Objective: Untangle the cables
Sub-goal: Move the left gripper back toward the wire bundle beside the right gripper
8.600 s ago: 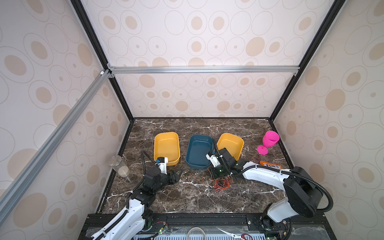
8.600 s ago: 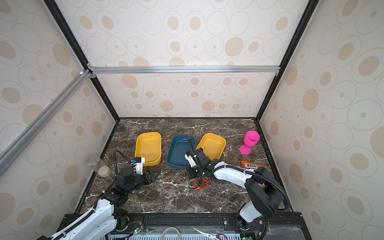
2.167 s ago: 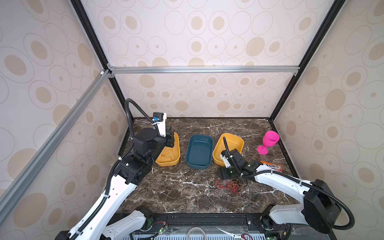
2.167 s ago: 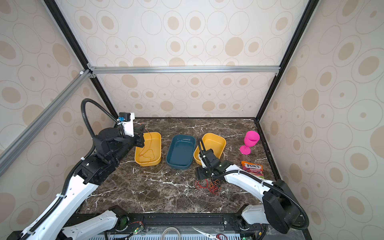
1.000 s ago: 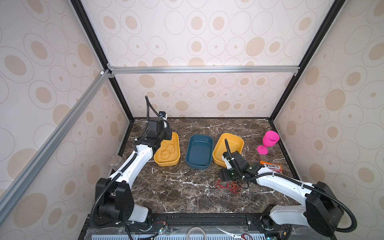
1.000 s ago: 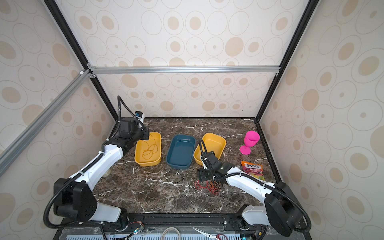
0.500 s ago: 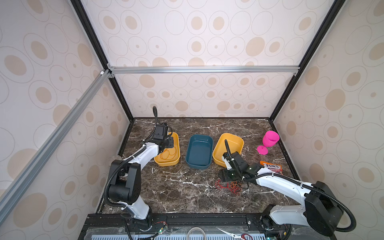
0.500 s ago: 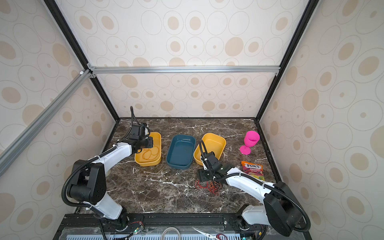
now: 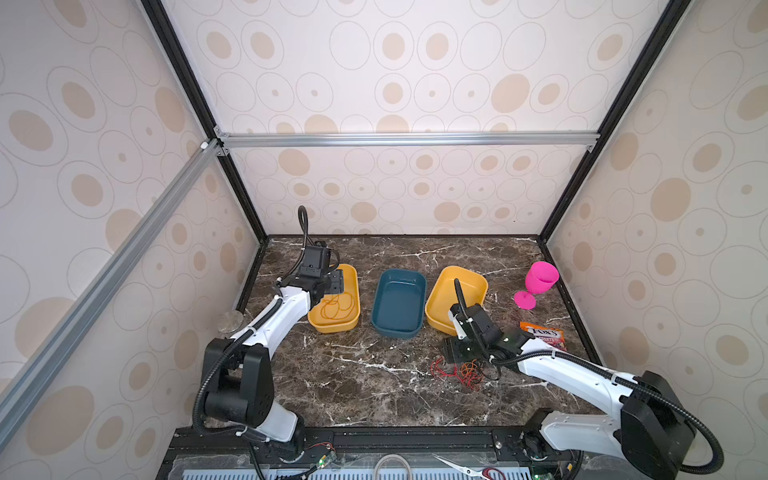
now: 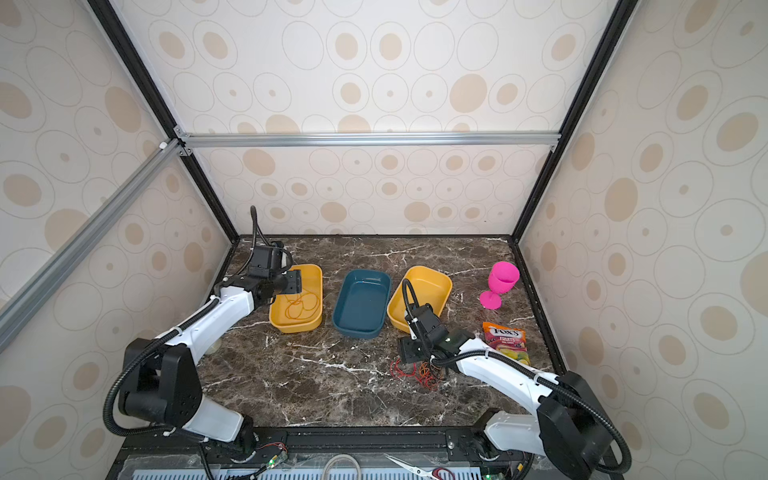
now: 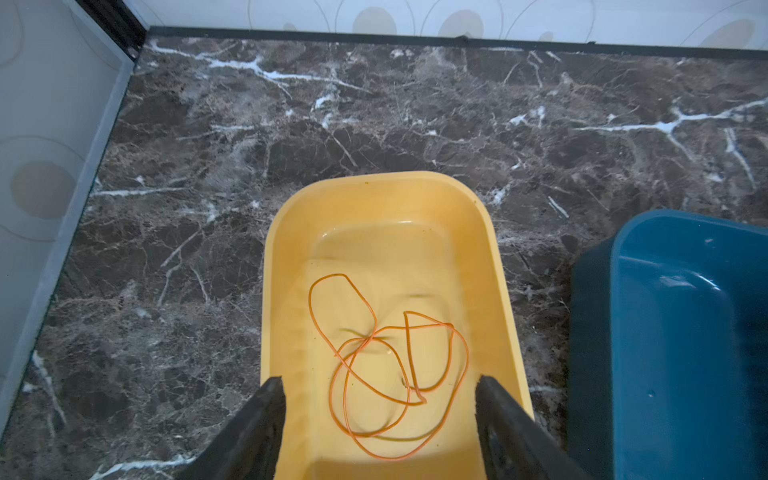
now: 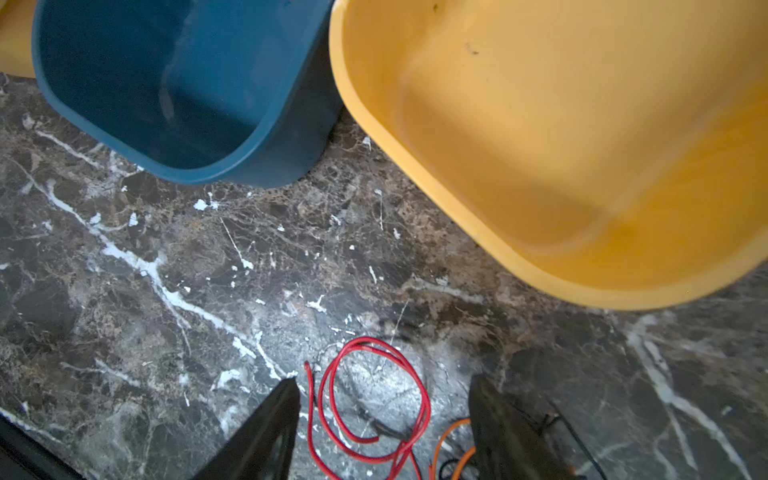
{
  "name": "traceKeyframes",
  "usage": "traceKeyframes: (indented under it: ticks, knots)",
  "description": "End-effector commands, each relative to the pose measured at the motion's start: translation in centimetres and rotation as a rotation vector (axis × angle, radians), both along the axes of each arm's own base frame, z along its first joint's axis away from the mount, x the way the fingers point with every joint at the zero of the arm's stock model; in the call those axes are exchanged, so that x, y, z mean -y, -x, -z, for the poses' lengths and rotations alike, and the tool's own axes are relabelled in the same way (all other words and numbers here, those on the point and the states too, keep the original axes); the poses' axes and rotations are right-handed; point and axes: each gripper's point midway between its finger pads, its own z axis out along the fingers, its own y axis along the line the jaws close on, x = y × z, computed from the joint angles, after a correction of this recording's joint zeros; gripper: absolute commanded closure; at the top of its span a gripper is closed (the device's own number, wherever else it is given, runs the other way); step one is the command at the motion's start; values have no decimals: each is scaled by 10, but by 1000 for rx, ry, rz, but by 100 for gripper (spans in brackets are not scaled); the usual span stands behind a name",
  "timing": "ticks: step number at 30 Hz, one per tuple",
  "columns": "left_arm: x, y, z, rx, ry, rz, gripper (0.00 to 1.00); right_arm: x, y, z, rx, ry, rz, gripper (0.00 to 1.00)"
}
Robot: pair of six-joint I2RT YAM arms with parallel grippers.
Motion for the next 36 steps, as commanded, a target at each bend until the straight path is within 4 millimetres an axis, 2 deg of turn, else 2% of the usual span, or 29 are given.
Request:
traceKeyframes:
  ticks: [1, 3, 9, 14, 18, 22, 26, 31, 36]
  knots:
    - [12, 3, -35, 75, 66, 61, 28, 18, 4, 1, -20, 53, 68, 32]
    - [24, 8, -40, 84, 123, 100, 30, 25, 6, 3, -41, 78, 99, 31]
    - [77, 35, -35, 75, 198, 242, 32, 48, 17, 13, -105, 174, 166, 31]
    - [122, 64, -26, 74, 274, 338, 32, 66, 27, 13, -110, 225, 216, 32]
    - [158, 88, -10, 41, 350, 425, 32, 75, 34, 17, -132, 258, 241, 33]
    - [185, 113, 10, -10, 389, 501, 32, 61, 37, 30, -180, 206, 213, 33]
    - [199, 136, 30, -61, 432, 548, 33, 40, 37, 42, -220, 110, 179, 37]
    - [218, 163, 44, -102, 490, 641, 32, 23, 40, 56, -270, 78, 136, 46]
    - [234, 186, 63, -162, 504, 728, 32, 11, 37, 58, -260, 27, 103, 63]
